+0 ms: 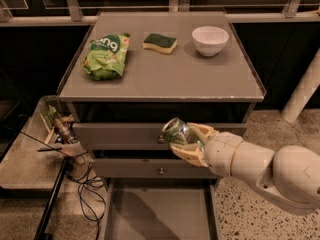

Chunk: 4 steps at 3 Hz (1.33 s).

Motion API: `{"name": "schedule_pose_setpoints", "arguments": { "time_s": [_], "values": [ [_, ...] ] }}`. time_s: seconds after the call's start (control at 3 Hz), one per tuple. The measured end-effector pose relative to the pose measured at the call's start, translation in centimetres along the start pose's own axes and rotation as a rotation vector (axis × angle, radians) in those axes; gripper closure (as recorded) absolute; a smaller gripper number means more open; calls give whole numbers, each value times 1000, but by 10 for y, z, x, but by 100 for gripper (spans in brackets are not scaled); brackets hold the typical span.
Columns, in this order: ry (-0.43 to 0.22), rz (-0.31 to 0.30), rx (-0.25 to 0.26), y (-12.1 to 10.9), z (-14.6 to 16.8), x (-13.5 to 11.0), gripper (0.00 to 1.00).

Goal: Place green can into bottom drawer

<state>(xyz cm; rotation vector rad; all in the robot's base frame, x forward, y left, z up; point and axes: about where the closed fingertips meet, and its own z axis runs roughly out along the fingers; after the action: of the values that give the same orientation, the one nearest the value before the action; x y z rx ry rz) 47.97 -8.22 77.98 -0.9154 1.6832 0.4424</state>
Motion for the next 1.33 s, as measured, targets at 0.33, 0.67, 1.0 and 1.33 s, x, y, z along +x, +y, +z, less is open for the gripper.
{"name": "schedule_pose_setpoints", "arguments": {
  "time_s": [0.33, 0.67, 1.0, 1.33],
  "values": [
    [11, 9, 23, -3, 20, 70, 100],
    [11, 9, 22, -3, 20, 70, 100],
    [49, -41, -11, 12, 28, 72, 100],
    [155, -70, -52, 35, 43, 102, 100]
  ]
}}
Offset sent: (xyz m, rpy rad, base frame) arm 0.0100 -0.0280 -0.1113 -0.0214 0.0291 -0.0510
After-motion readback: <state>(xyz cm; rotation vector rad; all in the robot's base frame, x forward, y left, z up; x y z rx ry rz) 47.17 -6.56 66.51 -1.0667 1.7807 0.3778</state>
